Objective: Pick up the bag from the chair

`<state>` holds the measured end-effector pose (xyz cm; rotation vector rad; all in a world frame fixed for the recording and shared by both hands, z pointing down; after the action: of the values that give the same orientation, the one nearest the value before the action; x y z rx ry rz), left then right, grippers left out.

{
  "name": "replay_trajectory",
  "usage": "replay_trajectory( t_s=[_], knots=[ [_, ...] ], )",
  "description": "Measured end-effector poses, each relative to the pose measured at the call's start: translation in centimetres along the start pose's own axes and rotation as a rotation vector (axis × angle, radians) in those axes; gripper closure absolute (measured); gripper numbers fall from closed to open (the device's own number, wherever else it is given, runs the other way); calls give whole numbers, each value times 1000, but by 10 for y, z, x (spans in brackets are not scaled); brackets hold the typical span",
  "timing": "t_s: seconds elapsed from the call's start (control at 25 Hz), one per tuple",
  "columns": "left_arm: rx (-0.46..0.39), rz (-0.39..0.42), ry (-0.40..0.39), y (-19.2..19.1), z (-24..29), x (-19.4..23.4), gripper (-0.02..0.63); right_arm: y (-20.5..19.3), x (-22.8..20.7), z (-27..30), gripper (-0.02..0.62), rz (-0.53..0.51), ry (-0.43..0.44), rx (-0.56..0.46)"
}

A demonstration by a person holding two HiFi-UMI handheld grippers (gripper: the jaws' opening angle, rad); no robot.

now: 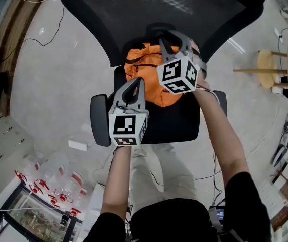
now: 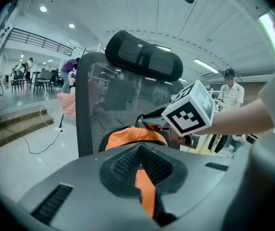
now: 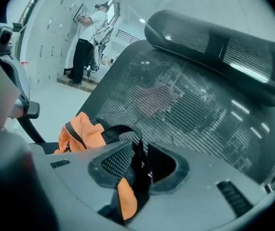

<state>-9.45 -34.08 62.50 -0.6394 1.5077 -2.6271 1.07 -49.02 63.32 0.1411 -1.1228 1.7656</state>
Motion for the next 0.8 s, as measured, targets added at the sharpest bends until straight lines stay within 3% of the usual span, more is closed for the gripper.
replay_trajectory(
  t_s=[0.2, 0.52, 0.8],
  knots=[
    [-1, -11, 2, -1, -1, 2, 603, 5, 1, 0, 568, -8, -16, 4],
    [5, -13, 6, -5, -1, 3, 603, 7, 6, 4, 586, 16, -6, 3],
    [5, -15, 8, -3, -1, 4, 603, 11, 2, -5, 594, 104, 16, -18]
  ],
)
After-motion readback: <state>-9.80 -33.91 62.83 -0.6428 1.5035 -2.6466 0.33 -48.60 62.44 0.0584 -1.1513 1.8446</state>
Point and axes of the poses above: the fingertips, and each gripper's own axes: z forward along the fingers, x to its left, y out of its top, the point moved 6 cm from there along -z, backward along the fingers, and after that the axes turned 6 degrees about -z, right-handed, at the moved point
